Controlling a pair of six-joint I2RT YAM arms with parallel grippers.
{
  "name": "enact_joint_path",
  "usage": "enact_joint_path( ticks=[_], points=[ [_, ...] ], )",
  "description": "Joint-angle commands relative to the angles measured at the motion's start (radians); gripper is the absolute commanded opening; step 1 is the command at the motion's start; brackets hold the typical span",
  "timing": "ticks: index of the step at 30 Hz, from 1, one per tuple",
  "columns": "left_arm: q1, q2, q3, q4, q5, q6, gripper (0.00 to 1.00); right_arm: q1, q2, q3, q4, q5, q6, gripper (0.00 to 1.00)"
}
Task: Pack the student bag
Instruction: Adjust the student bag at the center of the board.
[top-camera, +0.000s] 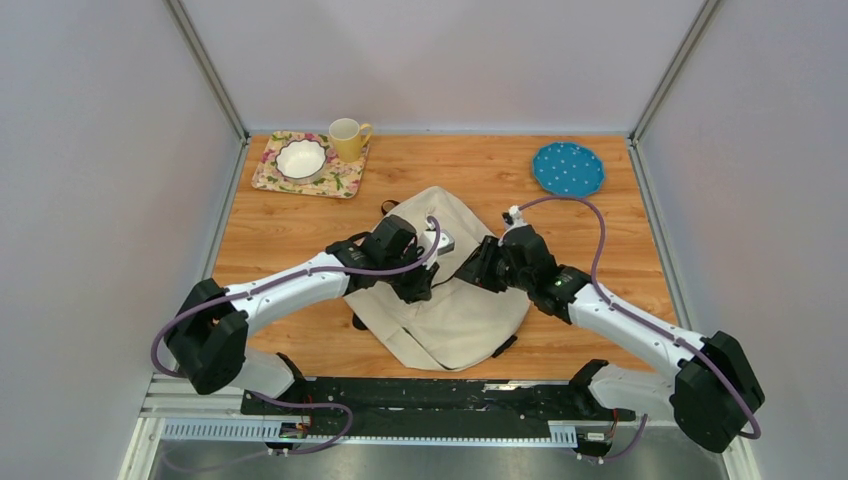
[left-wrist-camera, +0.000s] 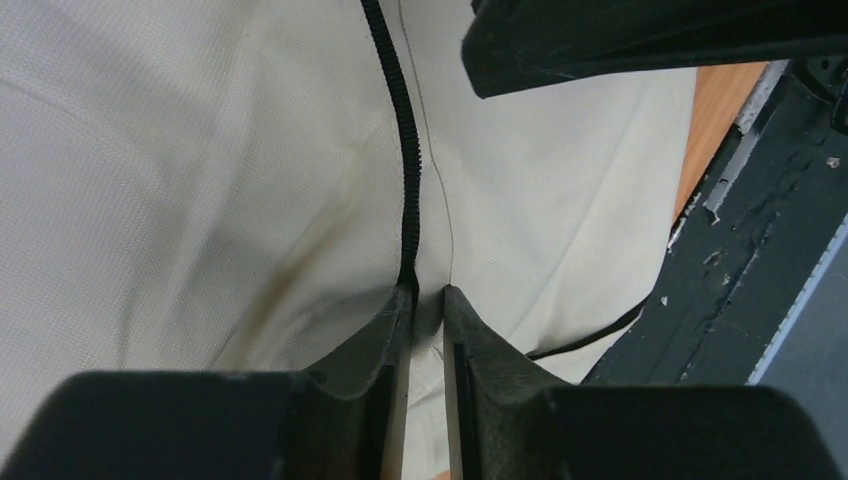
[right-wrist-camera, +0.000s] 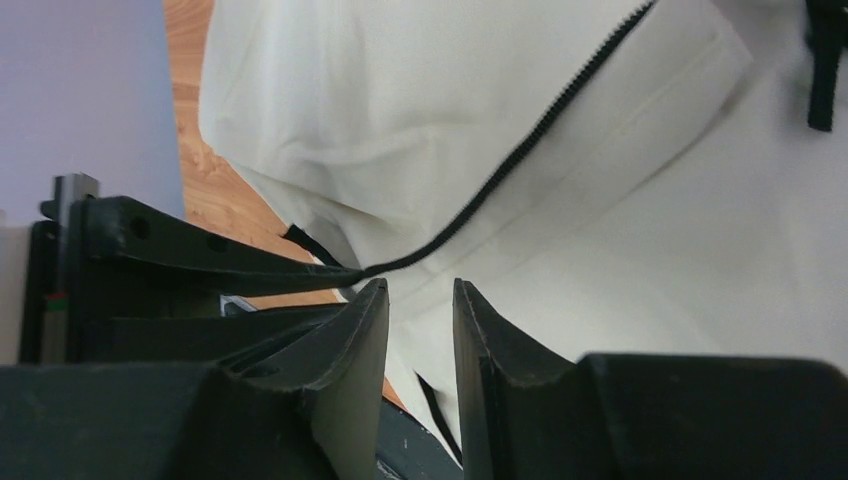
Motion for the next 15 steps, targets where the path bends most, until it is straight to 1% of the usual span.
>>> enact_joint_path(
  ticks=[1, 3, 4, 6, 7, 11, 15],
  points=[
    [-0.015, -0.004, 0.013, -0.074, 0.12, 0.029, 0.19, -0.005, 0.03, 0.1, 0.022, -0.024, -0.049, 0.31],
    [-0.015, -0.015, 0.01, -0.074, 0.12, 0.032, 0.12, -0.003, 0.051, 0.121, 0.023, -0.032, -0.058, 0.3],
    [-0.014, -0.018, 0.01, -0.074, 0.123, 0.03, 0.09, -0.005, 0.083, 0.135, 0.023, -0.037, -0.059, 0.26],
    [-0.015, -0.03, 0.011, -0.074, 0.129, 0.03, 0.02, -0.007, 0.116, 0.173, 0.023, -0.049, -0.062, 0.23],
    [-0.014, -0.035, 0.01, -0.074, 0.131, 0.03, 0.0, -0.007, 0.148, 0.184, 0.025, -0.049, -0.061, 0.19],
    [-0.014, -0.07, -0.001, -0.058, 0.126, 0.023, 0.0, -0.005, 0.232, 0.241, -0.012, -0.032, -0.078, 0.11],
    [-0.014, -0.151, -0.048, 0.006, 0.091, 0.003, 0.0, -0.005, 0.304, 0.253, -0.038, 0.026, -0.099, 0.07]
  ],
)
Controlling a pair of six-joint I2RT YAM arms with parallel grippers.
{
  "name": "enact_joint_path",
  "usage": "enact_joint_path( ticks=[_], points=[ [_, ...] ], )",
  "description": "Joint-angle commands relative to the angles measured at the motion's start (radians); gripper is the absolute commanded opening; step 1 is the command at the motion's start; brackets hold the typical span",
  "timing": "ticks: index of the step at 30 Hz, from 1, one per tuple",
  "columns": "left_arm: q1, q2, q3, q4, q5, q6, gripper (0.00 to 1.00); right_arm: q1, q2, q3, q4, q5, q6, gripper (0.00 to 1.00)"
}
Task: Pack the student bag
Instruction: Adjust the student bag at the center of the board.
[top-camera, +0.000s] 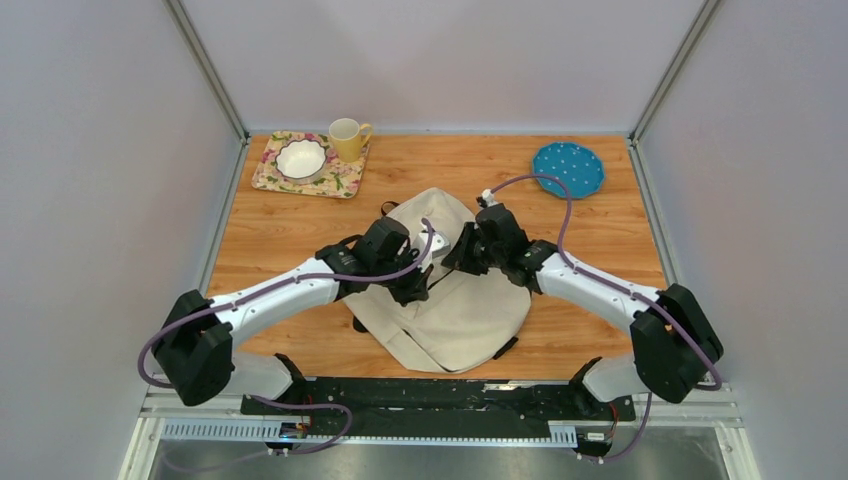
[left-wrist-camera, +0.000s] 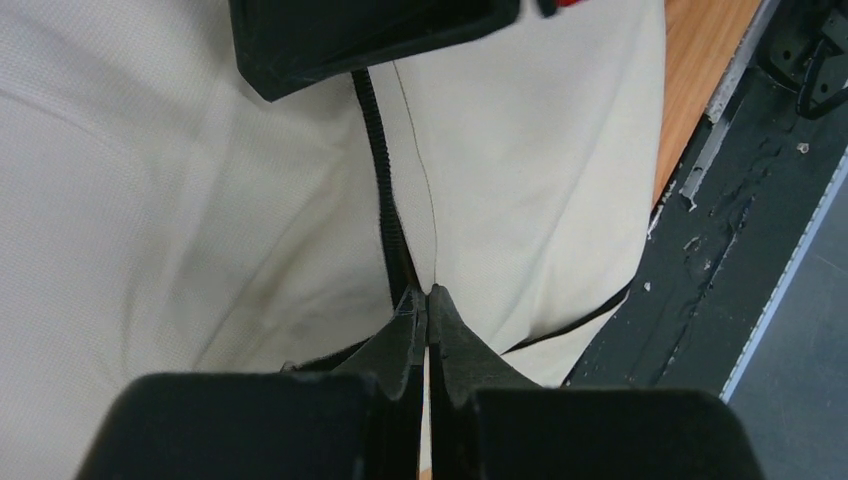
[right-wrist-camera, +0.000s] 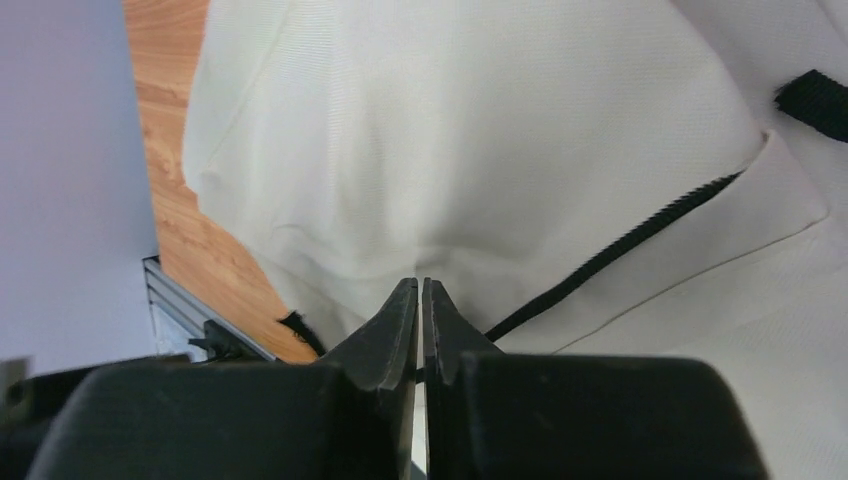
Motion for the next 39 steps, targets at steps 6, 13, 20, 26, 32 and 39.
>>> enact_joint_path(
  ticks=[6, 13, 20, 26, 32, 39],
  points=[
    [-0.014, -0.211, -0.091, 0.08, 0.034, -0.026, 0.0, -0.005, 0.128, 0.058, -0.048, 0.1, -0.072, 0.04],
    [-0.013, -0.218, -0.099, 0.052, 0.045, -0.002, 0.0, -0.005, 0.093, 0.096, -0.075, 0.17, -0.133, 0.05],
    [-0.014, -0.222, -0.105, 0.044, 0.0, 0.003, 0.0, -0.002, -0.018, 0.128, -0.037, -0.173, -0.265, 0.08],
    [-0.014, -0.235, -0.108, 0.077, -0.027, -0.008, 0.0, 0.015, 0.063, 0.156, -0.074, -0.298, -0.301, 0.07],
    [-0.013, -0.251, -0.117, 0.083, -0.056, -0.012, 0.0, 0.021, 0.16, 0.216, -0.2, -0.275, -0.34, 0.06],
    [-0.013, -0.271, -0.16, 0.078, -0.084, -0.028, 0.0, -0.004, 0.142, 0.231, -0.297, 0.177, -0.301, 0.07]
  ],
)
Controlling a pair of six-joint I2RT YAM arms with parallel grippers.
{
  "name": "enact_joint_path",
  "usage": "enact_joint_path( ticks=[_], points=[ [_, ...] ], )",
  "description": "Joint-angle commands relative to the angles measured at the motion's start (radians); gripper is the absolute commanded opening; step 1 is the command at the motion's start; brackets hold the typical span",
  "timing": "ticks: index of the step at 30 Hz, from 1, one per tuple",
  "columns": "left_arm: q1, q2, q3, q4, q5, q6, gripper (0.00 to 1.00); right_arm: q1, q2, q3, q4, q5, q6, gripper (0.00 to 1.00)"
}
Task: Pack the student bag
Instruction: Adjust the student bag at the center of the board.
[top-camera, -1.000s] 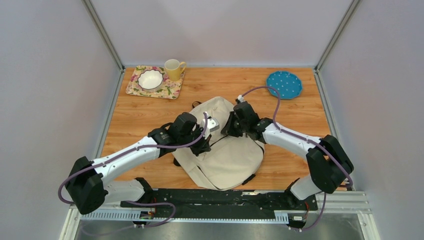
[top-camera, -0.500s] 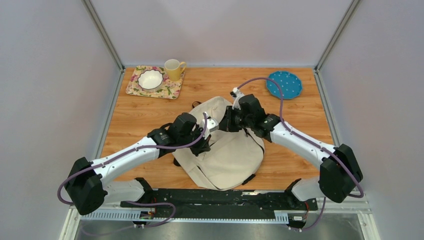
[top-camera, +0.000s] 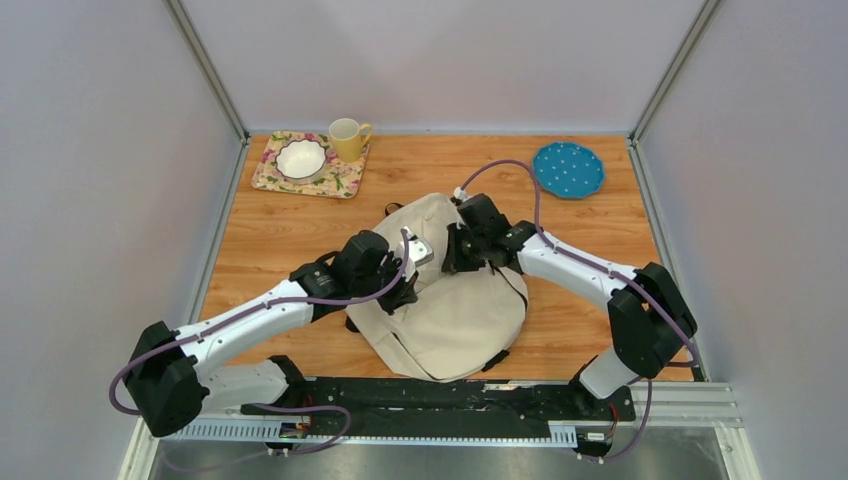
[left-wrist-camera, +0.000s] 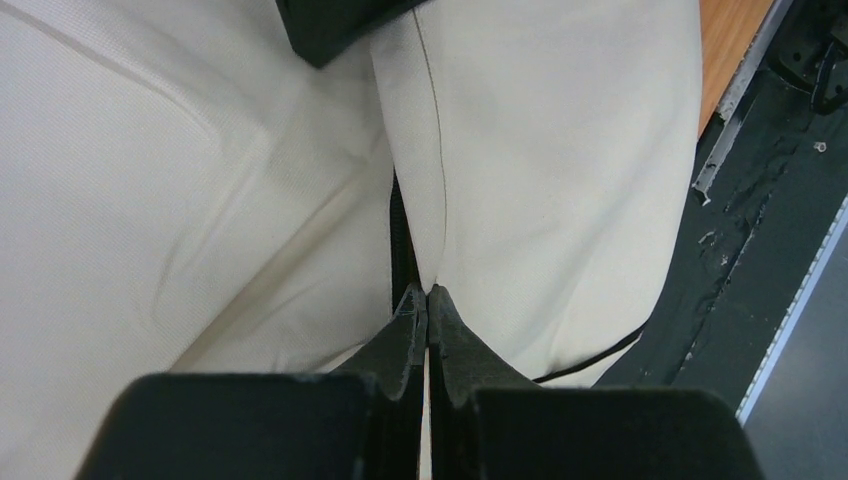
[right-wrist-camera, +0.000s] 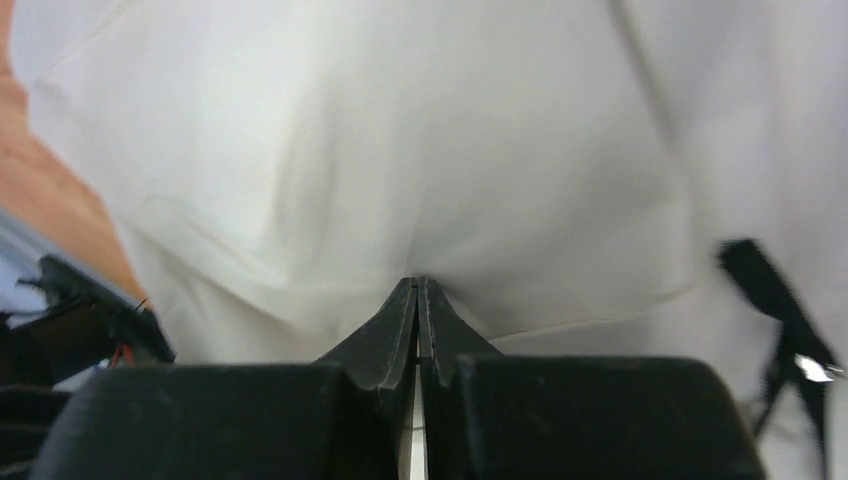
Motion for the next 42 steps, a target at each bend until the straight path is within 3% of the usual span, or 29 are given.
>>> enact_joint_path(
  ticks=[1, 9, 10, 11, 13, 14, 15, 20, 25, 32, 42],
  points=[
    [-0.005, -0.05, -0.023, 0.032, -0.01, -0.018, 0.0, -0.022, -0.053, 0.029, -0.062, 0.271, 0.009, 0.08],
    [-0.003, -0.076, -0.052, 0.026, -0.097, -0.044, 0.02, -0.054, -0.202, -0.023, -0.071, 0.461, 0.037, 0.27],
    [-0.003, -0.087, -0.051, 0.026, -0.11, -0.05, 0.12, -0.068, -0.22, -0.034, -0.06, 0.457, 0.034, 0.31],
    [-0.003, -0.11, -0.056, 0.038, -0.131, -0.058, 0.37, -0.075, -0.257, -0.046, -0.056, 0.443, 0.034, 0.35],
    [-0.003, -0.14, -0.062, 0.056, -0.156, -0.08, 0.52, -0.101, -0.289, -0.077, -0.047, 0.415, 0.041, 0.44],
    [-0.005, -0.169, -0.066, 0.071, -0.189, -0.089, 0.65, -0.109, -0.318, -0.087, -0.043, 0.389, 0.044, 0.45],
    [-0.005, -0.186, -0.063, 0.076, -0.205, -0.106, 0.69, -0.114, -0.332, -0.096, -0.043, 0.377, 0.049, 0.46],
    [-0.005, -0.279, -0.072, 0.043, -0.405, -0.193, 0.72, -0.115, -0.4, -0.152, -0.034, 0.285, 0.066, 0.46],
    [-0.003, -0.384, -0.163, -0.057, -0.597, -0.408, 0.73, -0.117, -0.463, -0.195, -0.02, 0.211, 0.074, 0.47],
    [-0.005, -0.558, -0.328, -0.066, -0.618, -0.688, 0.75, -0.117, -0.48, -0.219, -0.043, 0.194, 0.072, 0.48],
    [-0.003, -0.576, -0.451, 0.108, -0.576, -0.833, 0.76, -0.115, -0.449, -0.232, -0.028, 0.133, 0.087, 0.48]
  ],
)
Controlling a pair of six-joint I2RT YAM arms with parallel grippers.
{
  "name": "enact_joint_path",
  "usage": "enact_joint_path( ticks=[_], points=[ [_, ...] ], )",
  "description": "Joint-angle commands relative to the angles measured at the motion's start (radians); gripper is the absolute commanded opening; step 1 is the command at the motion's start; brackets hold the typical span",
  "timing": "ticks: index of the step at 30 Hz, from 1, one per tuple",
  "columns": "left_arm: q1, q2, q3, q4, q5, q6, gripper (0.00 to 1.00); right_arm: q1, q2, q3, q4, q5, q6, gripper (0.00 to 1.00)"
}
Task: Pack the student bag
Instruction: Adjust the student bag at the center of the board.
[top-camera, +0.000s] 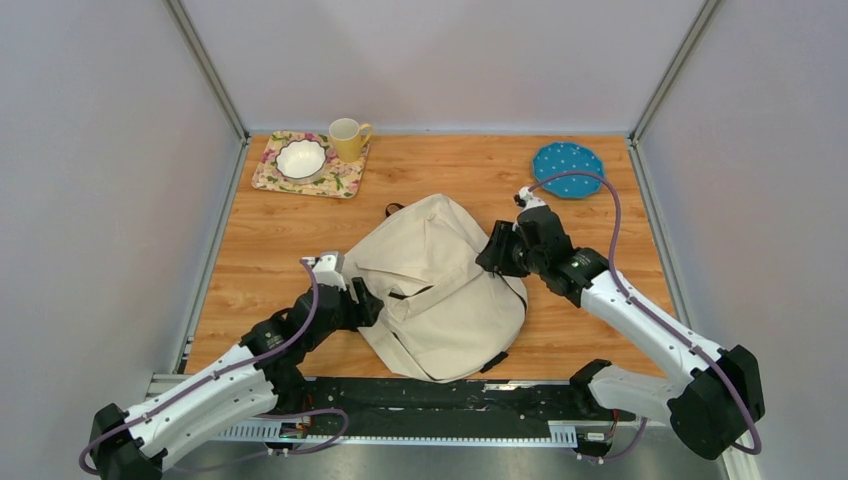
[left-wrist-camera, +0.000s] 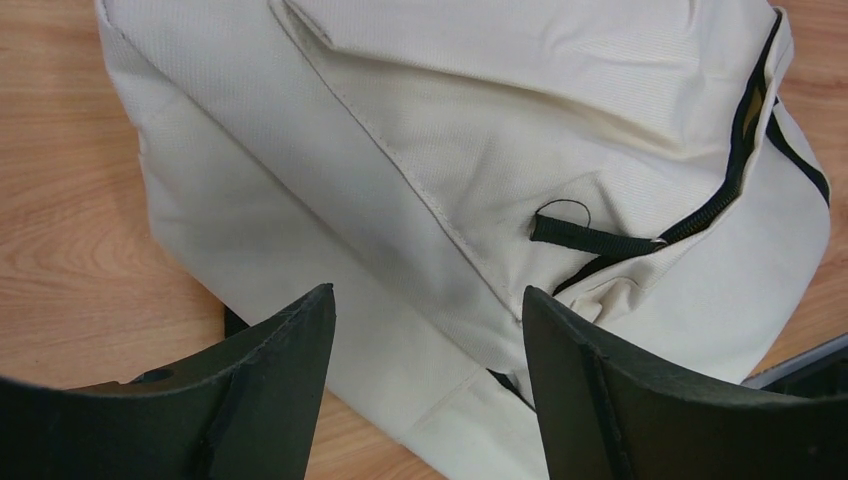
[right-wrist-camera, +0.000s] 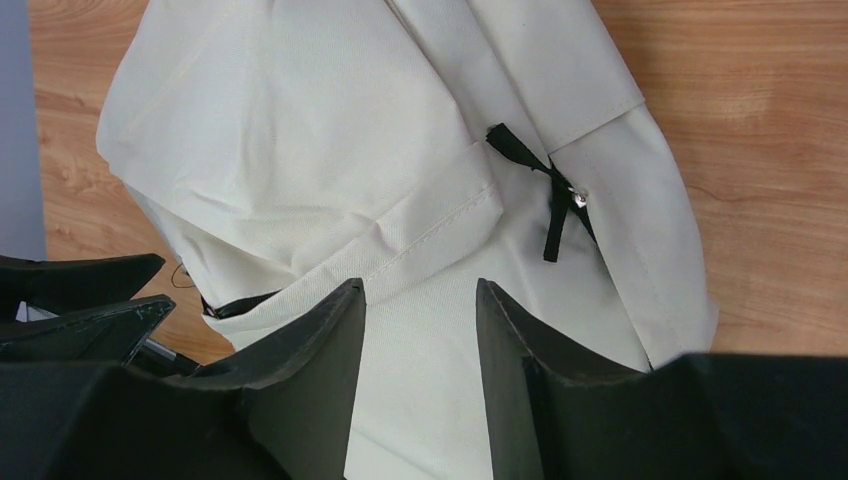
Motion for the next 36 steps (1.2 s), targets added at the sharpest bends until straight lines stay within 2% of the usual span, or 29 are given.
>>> enact_joint_path(
  ticks=[1, 5, 18, 23, 26, 27, 29, 30, 35, 36],
  points=[
    [0.0, 0.018, -0.038, 0.121, 0.016, -0.095, 0.77, 0.003, 0.003, -0.019, 0.031, -0.038, 0.016, 0.48],
    [0.005, 0.053, -0.062, 0.158, 0.019, -0.123, 0.77, 0.001, 0.003, -0.028, 0.042, -0.051, 0.016, 0.48],
    [0.091, 0.061, -0.243, 0.528, 0.1, -0.198, 0.78, 0.003, 0.025, -0.053, 0.065, -0.103, 0.028, 0.48],
    [0.111, 0.11, -0.216, 0.522, 0.116, -0.173, 0.72, 0.003, 0.031, -0.062, 0.072, -0.113, 0.034, 0.48],
    [0.125, 0.133, -0.204, 0.522, 0.123, -0.163, 0.57, 0.001, 0.033, -0.064, 0.071, -0.117, 0.036, 0.48],
    [0.128, 0.142, -0.196, 0.514, 0.128, -0.161, 0.47, 0.003, 0.031, -0.064, 0.071, -0.117, 0.034, 0.48],
    [0.132, 0.145, -0.187, 0.499, 0.122, -0.147, 0.41, 0.003, 0.029, -0.064, 0.068, -0.115, 0.036, 0.48],
    [0.134, 0.147, -0.182, 0.493, 0.119, -0.144, 0.33, 0.003, 0.026, -0.065, 0.069, -0.112, 0.036, 0.48],
    [0.154, 0.154, -0.161, 0.491, 0.119, -0.107, 0.13, 0.003, 0.034, -0.067, 0.079, -0.132, 0.04, 0.48],
    [0.157, 0.154, -0.154, 0.49, 0.123, -0.088, 0.02, 0.001, 0.036, -0.067, 0.08, -0.135, 0.039, 0.48]
  ],
)
